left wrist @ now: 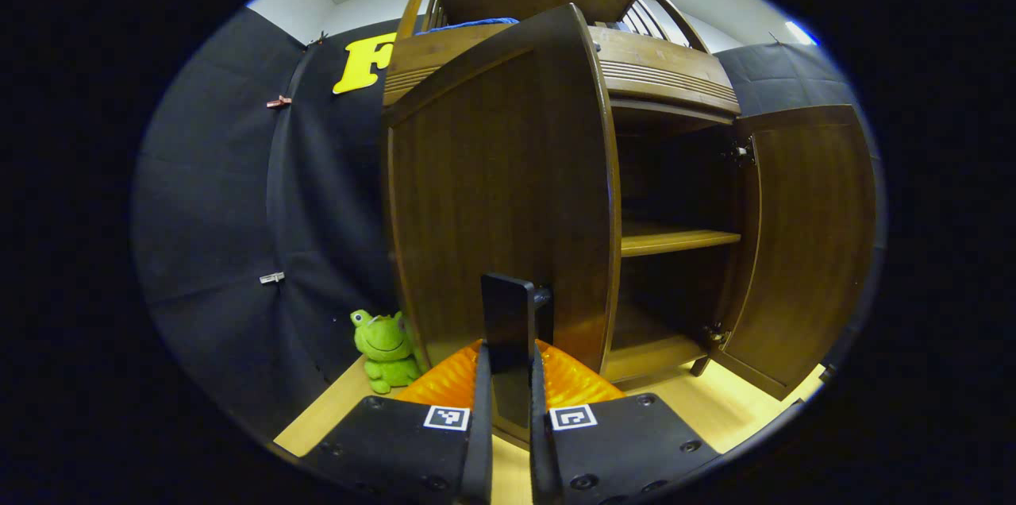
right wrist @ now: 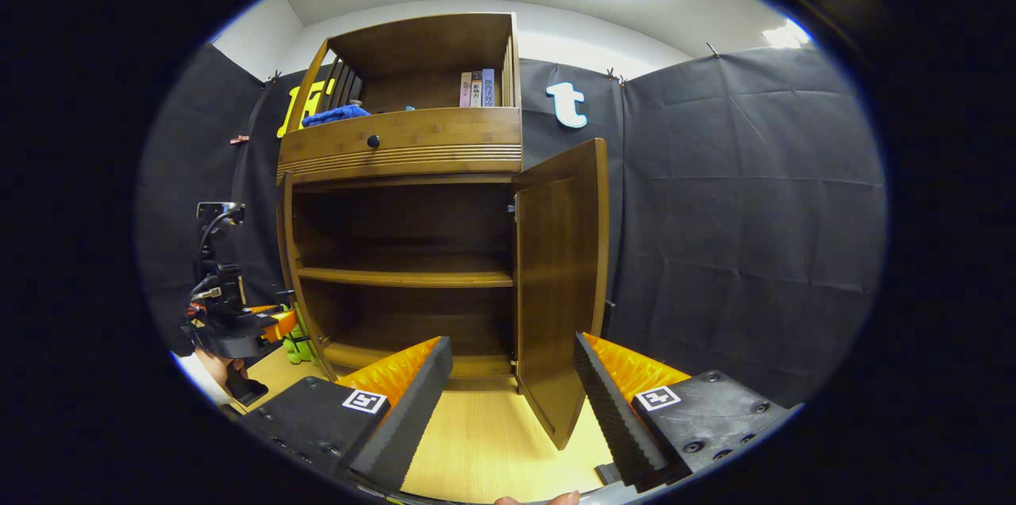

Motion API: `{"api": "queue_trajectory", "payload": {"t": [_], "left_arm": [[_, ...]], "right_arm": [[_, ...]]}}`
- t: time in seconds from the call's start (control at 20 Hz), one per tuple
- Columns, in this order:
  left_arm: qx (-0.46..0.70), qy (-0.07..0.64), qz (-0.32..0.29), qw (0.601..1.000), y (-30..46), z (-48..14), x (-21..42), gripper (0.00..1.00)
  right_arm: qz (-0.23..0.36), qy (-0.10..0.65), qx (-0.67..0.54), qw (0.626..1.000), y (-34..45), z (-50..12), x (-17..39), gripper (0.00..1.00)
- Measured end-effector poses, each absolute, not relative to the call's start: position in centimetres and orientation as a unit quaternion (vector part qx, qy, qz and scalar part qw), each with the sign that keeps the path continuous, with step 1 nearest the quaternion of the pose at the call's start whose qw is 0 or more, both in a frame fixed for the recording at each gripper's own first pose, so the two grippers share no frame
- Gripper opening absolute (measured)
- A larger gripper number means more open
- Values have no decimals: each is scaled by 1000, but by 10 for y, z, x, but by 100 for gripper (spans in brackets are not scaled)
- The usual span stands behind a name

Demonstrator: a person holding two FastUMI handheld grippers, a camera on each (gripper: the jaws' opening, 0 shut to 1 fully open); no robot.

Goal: Open the right door of the double-door shoe cabinet with the right hand, and open the left door with the left hand.

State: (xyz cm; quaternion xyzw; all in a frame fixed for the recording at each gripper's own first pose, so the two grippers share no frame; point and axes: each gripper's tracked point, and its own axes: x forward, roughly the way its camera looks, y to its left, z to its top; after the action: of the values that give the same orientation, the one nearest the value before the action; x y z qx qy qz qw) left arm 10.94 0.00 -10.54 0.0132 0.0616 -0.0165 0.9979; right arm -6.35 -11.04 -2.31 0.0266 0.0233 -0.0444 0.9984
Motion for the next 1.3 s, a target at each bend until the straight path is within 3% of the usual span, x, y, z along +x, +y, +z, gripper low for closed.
{"api": "queue_trajectory", "payload": {"t": [0.95, 1.3], "left_arm": [[-3, 54, 17, 998, 137, -112, 68, 7], [-14, 46, -5, 999, 154, -113, 65, 1]], "right_arm": [[-27, 21, 29, 999, -46, -27, -80, 98], [-23, 21, 21, 999, -32, -32, -83, 98]]}}
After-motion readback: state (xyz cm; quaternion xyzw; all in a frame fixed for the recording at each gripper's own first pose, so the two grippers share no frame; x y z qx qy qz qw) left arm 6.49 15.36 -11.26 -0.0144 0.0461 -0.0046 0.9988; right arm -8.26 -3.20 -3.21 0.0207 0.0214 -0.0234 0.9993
